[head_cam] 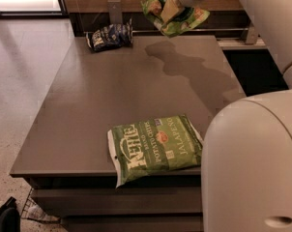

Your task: Move green rice chip bag near blue chip bag

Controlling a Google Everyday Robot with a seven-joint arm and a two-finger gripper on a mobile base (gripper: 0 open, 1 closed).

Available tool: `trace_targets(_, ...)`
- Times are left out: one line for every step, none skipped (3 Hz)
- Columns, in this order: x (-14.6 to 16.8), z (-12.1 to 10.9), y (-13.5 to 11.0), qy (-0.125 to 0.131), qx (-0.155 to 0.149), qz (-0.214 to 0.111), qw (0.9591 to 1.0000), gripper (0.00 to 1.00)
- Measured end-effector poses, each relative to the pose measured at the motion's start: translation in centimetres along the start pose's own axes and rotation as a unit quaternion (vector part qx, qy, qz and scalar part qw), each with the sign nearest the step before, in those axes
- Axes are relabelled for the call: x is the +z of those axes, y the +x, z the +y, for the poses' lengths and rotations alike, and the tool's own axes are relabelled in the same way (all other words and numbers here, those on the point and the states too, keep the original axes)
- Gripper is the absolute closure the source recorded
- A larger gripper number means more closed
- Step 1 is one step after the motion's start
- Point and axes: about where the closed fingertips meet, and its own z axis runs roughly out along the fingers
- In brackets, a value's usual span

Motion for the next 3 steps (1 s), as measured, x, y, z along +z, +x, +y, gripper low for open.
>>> trace_targets(4.1, -1.2, -0.7, -0.001, 0.015, -0.021, 0.9997, 1.0)
trace_targets(6.7, -1.3, -1.3, -0.004, 0.013, -0.044, 0.9989, 1.0)
trace_targets(8.5, -1.3, -1.9, 0.006, 0.006, -0.049, 0.9988, 1.0)
